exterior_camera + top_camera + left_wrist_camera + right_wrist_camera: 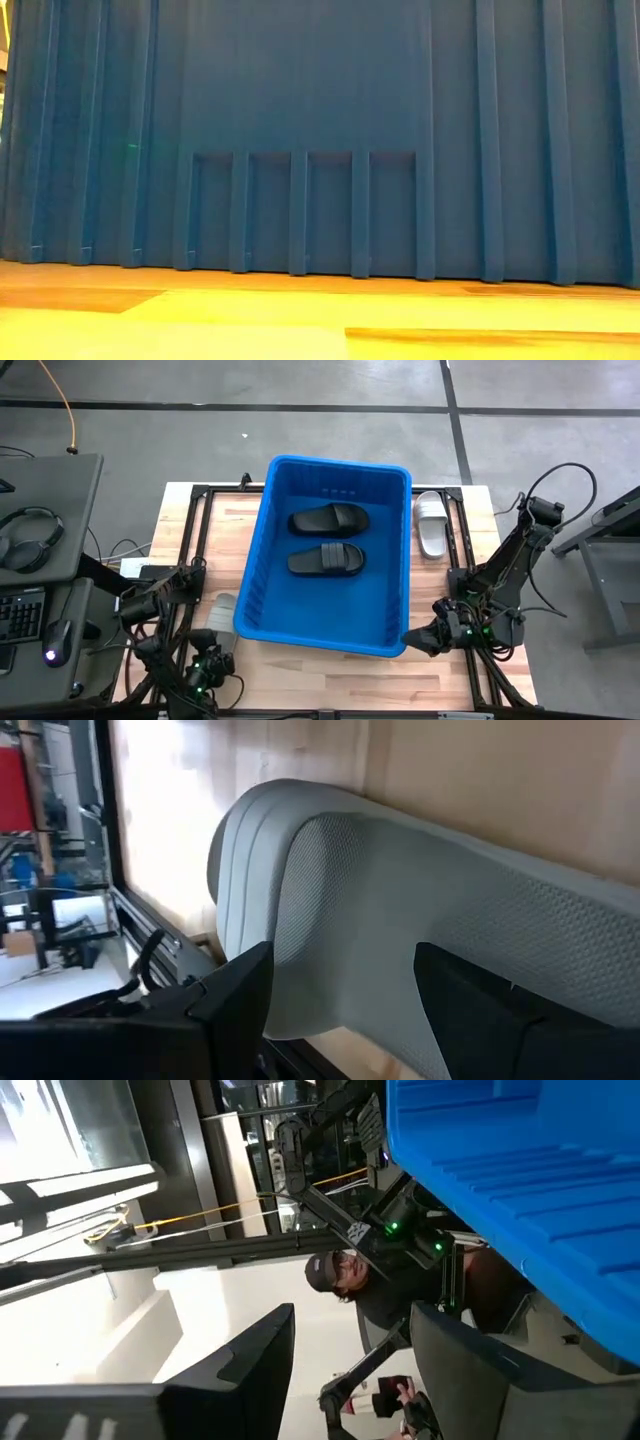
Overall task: Pick and place slides into bin
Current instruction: Put the gray slide into the blue container
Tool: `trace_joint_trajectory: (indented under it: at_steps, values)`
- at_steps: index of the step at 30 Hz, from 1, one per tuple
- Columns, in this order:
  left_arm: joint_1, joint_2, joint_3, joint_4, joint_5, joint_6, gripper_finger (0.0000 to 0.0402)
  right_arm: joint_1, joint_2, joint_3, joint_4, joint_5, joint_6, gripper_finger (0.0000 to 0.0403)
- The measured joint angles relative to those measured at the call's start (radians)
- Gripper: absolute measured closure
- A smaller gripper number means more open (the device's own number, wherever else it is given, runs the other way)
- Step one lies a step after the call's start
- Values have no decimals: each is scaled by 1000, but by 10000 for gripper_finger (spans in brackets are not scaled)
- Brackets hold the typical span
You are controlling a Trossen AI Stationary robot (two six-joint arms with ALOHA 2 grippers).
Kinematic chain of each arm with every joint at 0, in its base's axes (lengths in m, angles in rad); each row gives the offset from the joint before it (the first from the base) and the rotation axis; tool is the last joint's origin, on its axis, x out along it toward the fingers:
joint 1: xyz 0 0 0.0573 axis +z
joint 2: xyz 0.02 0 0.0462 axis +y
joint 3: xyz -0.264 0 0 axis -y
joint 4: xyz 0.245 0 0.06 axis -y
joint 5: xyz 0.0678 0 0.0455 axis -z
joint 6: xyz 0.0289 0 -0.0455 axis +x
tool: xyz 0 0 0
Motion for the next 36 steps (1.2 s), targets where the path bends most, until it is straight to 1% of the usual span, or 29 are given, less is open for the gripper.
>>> trace_joint_trajectory:
  at_steps: [3,5,9,14,18,20,23,30,36]
  values:
    - [-1,0,-20,-1,-3,1,167,-6,0,0,0,-3,-5,210]
    - [0,0,-22,-1,-3,30,167,-6,0,0,-2,-3,-8,210]
    - [-7,0,-22,-1,-30,49,173,-16,0,0,-4,-4,3,210]
    - [-11,0,-22,-1,-1,48,203,-17,0,0,-17,-7,19,210]
    - [-23,-5,-17,-1,-16,18,235,-17,0,0,-21,-3,26,210]
    - [-24,-5,-6,0,-22,18,243,-17,0,0,-24,-6,41,210]
    - [-21,-5,-1,0,-26,18,238,-17,0,1,-25,-23,44,210]
    - [-22,-5,0,0,-33,-47,202,-17,0,1,-93,-103,36,210]
    - [-21,-6,0,-1,19,-51,207,-17,0,1,-107,-119,16,210]
